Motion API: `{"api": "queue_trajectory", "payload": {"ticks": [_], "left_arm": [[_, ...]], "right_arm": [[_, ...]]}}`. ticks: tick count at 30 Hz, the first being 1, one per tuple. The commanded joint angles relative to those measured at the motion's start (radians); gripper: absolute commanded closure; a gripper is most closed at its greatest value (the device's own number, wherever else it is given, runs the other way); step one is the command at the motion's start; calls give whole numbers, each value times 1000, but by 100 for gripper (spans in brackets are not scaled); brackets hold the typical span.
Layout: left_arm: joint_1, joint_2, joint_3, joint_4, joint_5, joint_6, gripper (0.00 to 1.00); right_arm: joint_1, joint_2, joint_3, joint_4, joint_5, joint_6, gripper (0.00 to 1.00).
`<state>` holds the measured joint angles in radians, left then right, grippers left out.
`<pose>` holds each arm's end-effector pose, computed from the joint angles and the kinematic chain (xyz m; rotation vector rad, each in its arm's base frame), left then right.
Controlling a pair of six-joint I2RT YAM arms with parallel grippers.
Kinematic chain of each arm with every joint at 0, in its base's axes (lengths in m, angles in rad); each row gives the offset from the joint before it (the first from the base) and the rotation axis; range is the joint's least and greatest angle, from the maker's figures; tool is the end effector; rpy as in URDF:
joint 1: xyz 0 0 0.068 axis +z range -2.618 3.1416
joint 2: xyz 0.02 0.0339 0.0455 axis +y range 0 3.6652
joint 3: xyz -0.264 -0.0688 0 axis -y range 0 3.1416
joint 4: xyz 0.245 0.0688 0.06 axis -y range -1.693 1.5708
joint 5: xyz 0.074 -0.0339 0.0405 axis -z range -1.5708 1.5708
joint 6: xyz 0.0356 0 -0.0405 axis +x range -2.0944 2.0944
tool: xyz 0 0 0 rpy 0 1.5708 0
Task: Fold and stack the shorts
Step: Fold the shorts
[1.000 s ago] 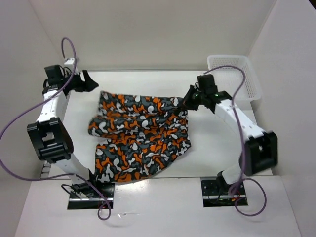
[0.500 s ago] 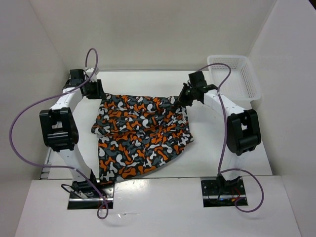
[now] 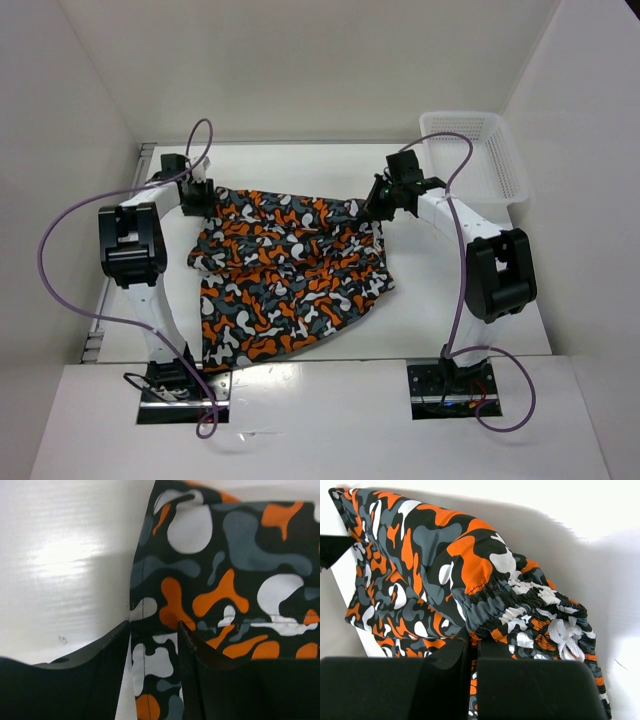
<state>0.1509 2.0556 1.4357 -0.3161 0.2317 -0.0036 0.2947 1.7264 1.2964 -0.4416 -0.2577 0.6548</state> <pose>0.4379 0.0583 0.1661 -0.0970 2.4836 -0.2282 0.3595 0.1186 0.2437 0.3369 2.5212 0.7162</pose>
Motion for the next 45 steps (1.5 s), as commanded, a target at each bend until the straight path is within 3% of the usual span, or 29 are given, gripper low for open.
{"api": "queue_trajectory", "payload": {"ticks": [1,2,3,7,14,18,24,29,34,35,37,38,41,45], "left_arm": [[-26,52,29,8,24,4,49],[-27,52,29,8,12,4,55],[-27,40,20,18,-2,4,75],[-36,-15,8,8,-34,4,100],[-36,-104,8,-11,-5,4,100],[27,-201,-20,2,78,4,100],[64,-293,83,11,239,4,100],[82,-318,170,54,325,4,100],[91,-345,190,115,391,4,100],[91,-345,199,133,400,4,100],[91,-319,210,162,428,4,100],[91,-308,219,163,437,4,100],[91,-278,253,181,437,4,100],[91,-235,299,181,460,4,100]], "right_arm": [[-8,-37,3,41,-2,-26,100],[-8,-37,3,41,-2,-26,100],[-8,-37,3,41,-2,-26,100],[-8,-37,3,41,-2,-26,100],[-8,-37,-6,30,12,-35,100],[-28,-47,-6,12,28,-56,100],[-74,-35,64,-23,-2,-93,100],[-94,7,174,-115,-54,-181,95],[-190,7,150,-86,-179,-179,91],[-203,7,139,-54,-228,-179,98],[-213,39,176,-54,-241,-170,100],[-213,54,194,-54,-268,-170,99],[-213,127,267,-80,-311,-181,83],[-223,145,296,-48,-321,-156,94]]}}
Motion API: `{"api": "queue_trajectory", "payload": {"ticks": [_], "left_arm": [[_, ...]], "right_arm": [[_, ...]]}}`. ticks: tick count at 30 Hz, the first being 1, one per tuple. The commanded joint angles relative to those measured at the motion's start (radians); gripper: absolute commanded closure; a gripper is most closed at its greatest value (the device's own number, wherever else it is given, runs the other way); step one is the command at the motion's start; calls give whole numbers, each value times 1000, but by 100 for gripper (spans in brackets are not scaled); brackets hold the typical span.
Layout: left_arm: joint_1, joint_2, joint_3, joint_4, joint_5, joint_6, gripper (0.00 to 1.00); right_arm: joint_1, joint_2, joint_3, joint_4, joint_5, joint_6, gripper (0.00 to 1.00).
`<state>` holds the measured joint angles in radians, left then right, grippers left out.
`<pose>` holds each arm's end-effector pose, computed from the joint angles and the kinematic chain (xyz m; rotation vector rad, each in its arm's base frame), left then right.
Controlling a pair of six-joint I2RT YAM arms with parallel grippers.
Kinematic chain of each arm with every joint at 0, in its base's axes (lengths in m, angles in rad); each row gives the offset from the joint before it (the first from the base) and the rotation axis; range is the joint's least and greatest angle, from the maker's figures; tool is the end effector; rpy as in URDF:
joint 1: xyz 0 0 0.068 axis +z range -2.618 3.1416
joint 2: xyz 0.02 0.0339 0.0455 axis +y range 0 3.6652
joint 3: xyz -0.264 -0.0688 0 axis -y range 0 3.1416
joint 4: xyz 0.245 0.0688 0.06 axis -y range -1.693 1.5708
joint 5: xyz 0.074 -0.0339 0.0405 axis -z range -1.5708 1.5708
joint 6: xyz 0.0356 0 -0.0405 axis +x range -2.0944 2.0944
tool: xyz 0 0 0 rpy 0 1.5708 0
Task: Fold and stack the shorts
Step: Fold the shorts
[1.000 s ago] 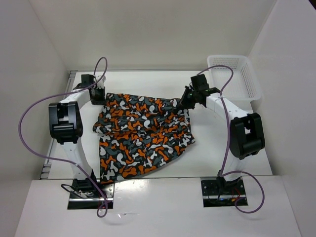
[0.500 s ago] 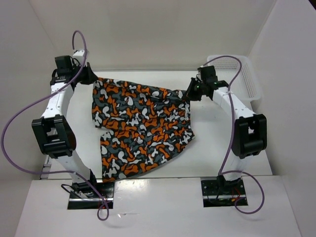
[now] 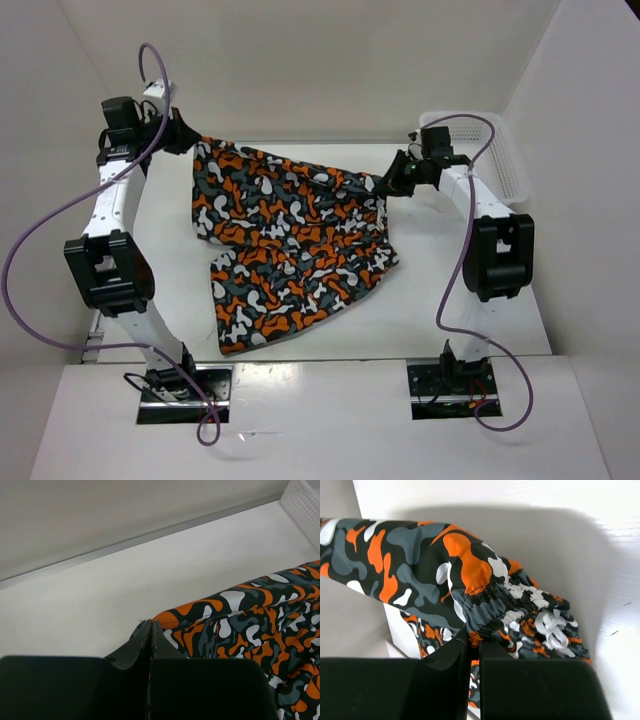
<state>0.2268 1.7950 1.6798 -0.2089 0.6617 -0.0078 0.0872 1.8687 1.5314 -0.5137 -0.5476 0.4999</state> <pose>0.4198 0.0744 0.3698 0.2304 1.8363 -0.4723 0.4142 0.0548 0.2629 0.2487 2.4527 0.9260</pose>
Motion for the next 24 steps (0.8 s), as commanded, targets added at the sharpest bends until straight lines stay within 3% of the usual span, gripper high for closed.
{"api": "queue_trajectory", "payload": {"ticks": [1,3,10,18,20,21,22,23,24], "left_arm": [[16,35,55,74,30,8,100],[16,46,55,74,30,8,100],[16,164,199,37,30,8,100],[16,363,540,-63,39,8,100],[6,372,596,-87,39,8,100],[6,372,610,-98,39,8,100],[6,357,610,-98,48,8,100],[6,342,598,-98,49,8,100],[-4,322,575,-98,49,8,100]], "right_arm": [[-15,13,61,24,-31,9,94],[-15,27,96,36,-31,9,100],[-24,159,312,23,-29,52,100],[-33,498,892,-248,-63,65,100],[-21,605,1123,-339,-25,34,100],[-21,657,1238,-471,-3,25,100],[-12,728,1565,-546,27,25,100],[-12,800,1543,-546,-24,34,100],[-30,740,1456,-521,-67,34,100]]}}
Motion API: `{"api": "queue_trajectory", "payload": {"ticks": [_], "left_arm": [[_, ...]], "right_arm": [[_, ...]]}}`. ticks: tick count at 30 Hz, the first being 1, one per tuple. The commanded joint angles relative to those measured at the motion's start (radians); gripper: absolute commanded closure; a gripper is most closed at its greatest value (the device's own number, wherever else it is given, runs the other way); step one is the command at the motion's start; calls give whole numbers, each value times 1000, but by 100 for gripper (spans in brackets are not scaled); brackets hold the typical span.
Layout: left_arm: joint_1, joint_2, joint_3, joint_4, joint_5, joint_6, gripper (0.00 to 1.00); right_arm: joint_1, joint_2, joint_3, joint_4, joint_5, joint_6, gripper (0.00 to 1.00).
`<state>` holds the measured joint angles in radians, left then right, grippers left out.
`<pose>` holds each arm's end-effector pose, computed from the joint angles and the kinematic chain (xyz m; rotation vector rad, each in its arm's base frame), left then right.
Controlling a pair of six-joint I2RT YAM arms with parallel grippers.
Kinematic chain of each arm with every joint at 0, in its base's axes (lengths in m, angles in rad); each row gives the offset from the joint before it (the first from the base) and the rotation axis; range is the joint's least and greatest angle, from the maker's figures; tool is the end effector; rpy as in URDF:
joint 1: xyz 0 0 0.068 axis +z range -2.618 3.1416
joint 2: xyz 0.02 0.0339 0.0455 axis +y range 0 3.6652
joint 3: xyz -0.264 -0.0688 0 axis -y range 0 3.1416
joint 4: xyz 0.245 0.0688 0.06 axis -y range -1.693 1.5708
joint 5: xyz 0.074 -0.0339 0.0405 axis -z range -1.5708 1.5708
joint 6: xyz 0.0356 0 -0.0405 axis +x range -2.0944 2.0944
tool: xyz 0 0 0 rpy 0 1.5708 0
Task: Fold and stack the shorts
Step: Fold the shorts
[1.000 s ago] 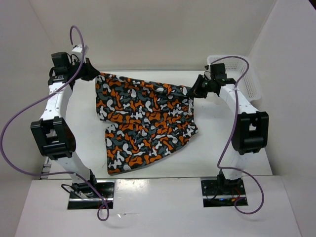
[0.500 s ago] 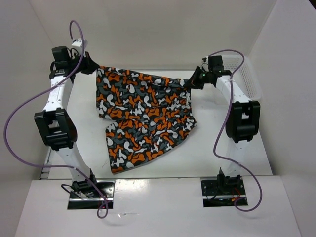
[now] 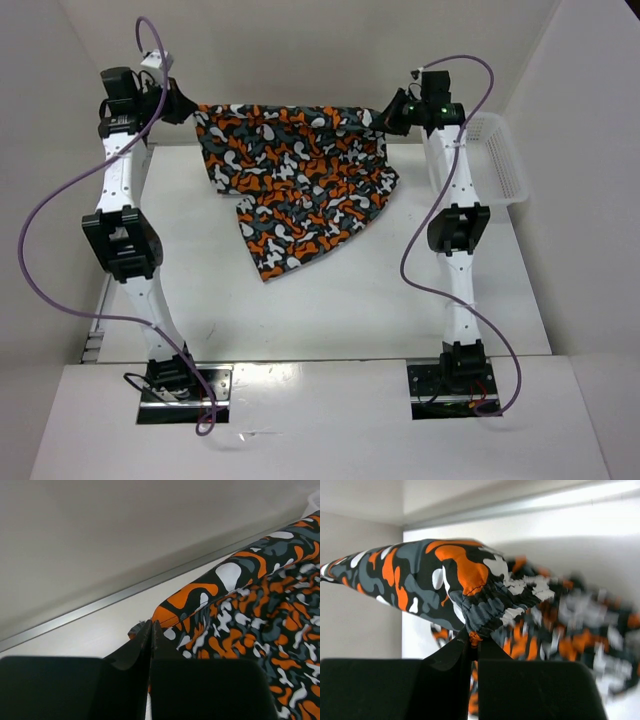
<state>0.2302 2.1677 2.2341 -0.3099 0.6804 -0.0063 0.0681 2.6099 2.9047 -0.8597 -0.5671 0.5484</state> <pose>0.4993 0.0940 0.3835 0.2694 1.7611 -0.4540 0.5498 0.0567 0.3203 0.1776 2.1821 0.9610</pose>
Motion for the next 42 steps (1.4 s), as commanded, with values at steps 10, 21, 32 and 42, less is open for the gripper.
{"api": "queue_trajectory", "payload": {"ticks": [10,21,32,42], "left_arm": [[-115,-440,-616,235,57,6,100],[-180,-692,-1010,191,67,6,100],[-180,-884,-1306,110,67,6,100],[-189,-855,-1317,135,67,6,100]], "right_arm": [[-20,65,228,-369,110,-70,100],[-63,-40,134,-437,216,-70,100],[-63,-186,-42,-437,300,-61,100],[-41,-292,-171,-437,519,-32,100]]}}
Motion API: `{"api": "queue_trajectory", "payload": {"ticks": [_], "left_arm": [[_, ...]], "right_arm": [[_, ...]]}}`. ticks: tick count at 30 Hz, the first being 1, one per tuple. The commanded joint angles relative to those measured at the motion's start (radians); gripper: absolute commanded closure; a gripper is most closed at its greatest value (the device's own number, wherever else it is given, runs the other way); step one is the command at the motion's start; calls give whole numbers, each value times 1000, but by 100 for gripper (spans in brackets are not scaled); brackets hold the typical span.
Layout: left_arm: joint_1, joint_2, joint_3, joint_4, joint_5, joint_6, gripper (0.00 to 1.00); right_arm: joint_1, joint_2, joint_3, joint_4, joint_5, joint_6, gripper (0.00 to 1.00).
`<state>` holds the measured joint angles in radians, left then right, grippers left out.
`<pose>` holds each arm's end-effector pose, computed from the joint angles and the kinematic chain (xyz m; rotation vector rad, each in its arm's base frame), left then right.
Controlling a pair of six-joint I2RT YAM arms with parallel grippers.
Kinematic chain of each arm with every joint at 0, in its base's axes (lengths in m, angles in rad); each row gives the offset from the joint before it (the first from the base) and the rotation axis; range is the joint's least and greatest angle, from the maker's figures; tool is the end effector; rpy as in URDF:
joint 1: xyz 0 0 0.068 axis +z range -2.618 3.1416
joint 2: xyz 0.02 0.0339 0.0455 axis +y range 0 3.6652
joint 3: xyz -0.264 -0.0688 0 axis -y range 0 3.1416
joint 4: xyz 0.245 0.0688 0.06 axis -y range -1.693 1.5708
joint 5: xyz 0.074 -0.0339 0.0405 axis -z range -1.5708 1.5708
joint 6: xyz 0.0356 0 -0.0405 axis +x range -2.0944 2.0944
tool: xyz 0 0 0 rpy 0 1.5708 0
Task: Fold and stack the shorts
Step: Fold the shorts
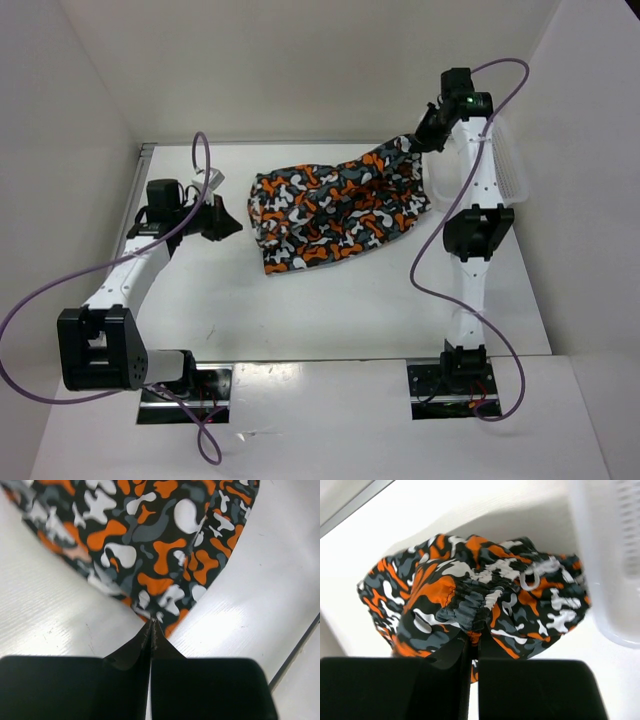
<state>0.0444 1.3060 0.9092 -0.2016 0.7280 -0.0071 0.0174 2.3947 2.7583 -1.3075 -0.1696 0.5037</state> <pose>0.2839 -0.0111 0.2723 0.3598 2.0597 -0.7606 0.4852 0.0145 0.3477 0.5450 2.4885 0.4218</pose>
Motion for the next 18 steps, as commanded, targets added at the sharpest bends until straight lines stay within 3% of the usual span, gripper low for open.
{"api": "queue_trajectory", "payload": {"ticks": [1,4,9,14,18], "left_arm": [[-3,7,8,27,19,7,100],[-3,7,8,13,19,7,100],[-3,45,8,13,28,7,100],[-67,91,53,-32,-102,7,100],[-124,157,56,-21,-114,7,15]], "right_arm": [[27,-77,-40,11,151,13,100],[59,-109,-98,11,252,38,100],[84,-109,-101,11,295,38,100],[121,-100,-121,11,327,47,100],[141,-100,-112,11,349,47,100]]}}
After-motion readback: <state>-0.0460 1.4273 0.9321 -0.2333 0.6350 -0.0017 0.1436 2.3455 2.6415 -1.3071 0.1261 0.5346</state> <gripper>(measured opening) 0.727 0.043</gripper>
